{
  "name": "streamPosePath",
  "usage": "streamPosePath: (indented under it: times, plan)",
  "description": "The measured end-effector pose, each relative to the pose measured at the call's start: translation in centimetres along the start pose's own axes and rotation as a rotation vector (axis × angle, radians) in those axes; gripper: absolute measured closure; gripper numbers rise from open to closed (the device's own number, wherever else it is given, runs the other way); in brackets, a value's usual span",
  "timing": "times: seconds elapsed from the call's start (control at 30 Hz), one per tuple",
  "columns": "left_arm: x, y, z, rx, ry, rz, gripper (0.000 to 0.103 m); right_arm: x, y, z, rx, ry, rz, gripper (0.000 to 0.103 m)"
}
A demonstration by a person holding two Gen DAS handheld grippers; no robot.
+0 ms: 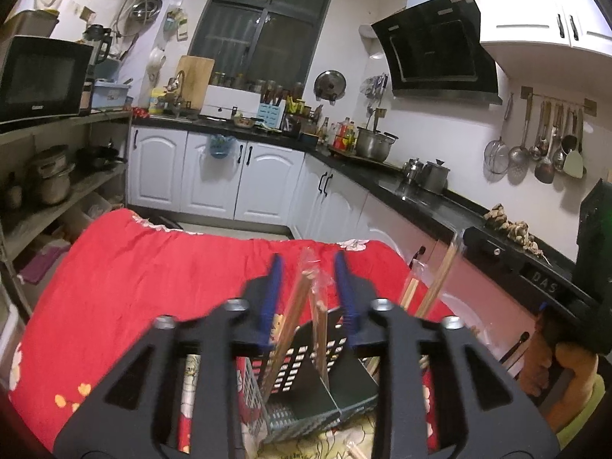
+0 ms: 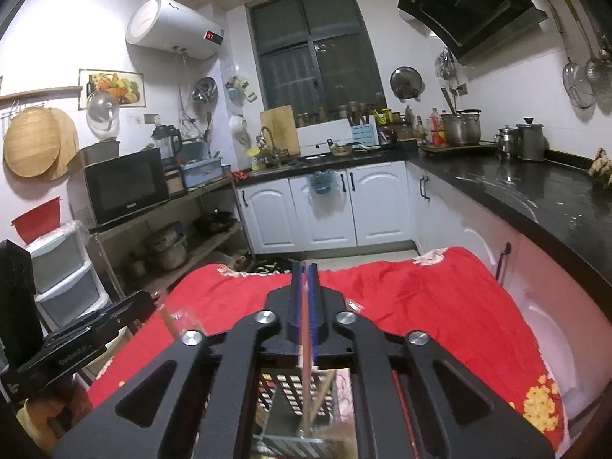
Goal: Organize utensils
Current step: 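Raise both open tools out of the caddy and back toward the pile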
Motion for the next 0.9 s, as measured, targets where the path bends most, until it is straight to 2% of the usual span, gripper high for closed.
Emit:
streamPosePath:
  times: [0.07,0.13,0.2,0.27,0.33,0.43,0.5,0.53,0.9]
  plan:
    - [-0.3,-0.2,0.0,0.006,-0.003,0.002,0.072,-0.3,-0.7,-0.3,-0.012,-0.003,-0.001,0.079]
    - [-0.5,-0.6,0.0,0.005,-0.012,0.004,0.058,-0.6,-1.4,-0.6,-0.019,-0.01,0.003,0.077]
    - [-0.6,-1.2,0.0,0.009,-0.014,0.001,0.047,-0.9,-2.2,-0.9,-0.028,-0.009,0.015,0.062]
    - [-0.5,-1.6,-0.3,0.013,-0.012,0.0,0.04,-1.1,-2.9,-1.1,-0.023,-0.012,0.017,0.053]
    - [-0.4,-2.2,-0.4,0.016,-0.017,-0.009,0.024,-1.3,-3.7,-1.3,-0.029,-0.013,0.019,0.049]
    - [-0.3,-2.9,-0.7,0.014,-0.023,-0.02,0.012,-1.6,-4.8,-1.4,-0.015,-0.019,0.023,0.04]
    - [-0.3,-3.5,-0.8,0.024,-0.017,-0.026,0.011,-1.8,-5.7,-1.3,0.0,-0.022,0.022,0.03]
    - [-0.5,-3.8,-0.8,0.029,-0.017,-0.024,0.011,-1.9,-5.9,-1.3,0.002,-0.023,0.024,0.029]
    - [-3.3,-6.3,0.2,0.042,-0.058,-0.005,0.011,-4.8,-8.1,0.1,0.039,-0.049,0.057,0.025]
Point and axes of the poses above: each gripper's, at about its wrist camera, not at the fingertips, and y roughly the way its jaws point, z to its left, x to its top, the point moved 8 cm from there along y, roughly the way its jaws point, and after that the axes turned 7 degrees about z, right-handed, at the moved point
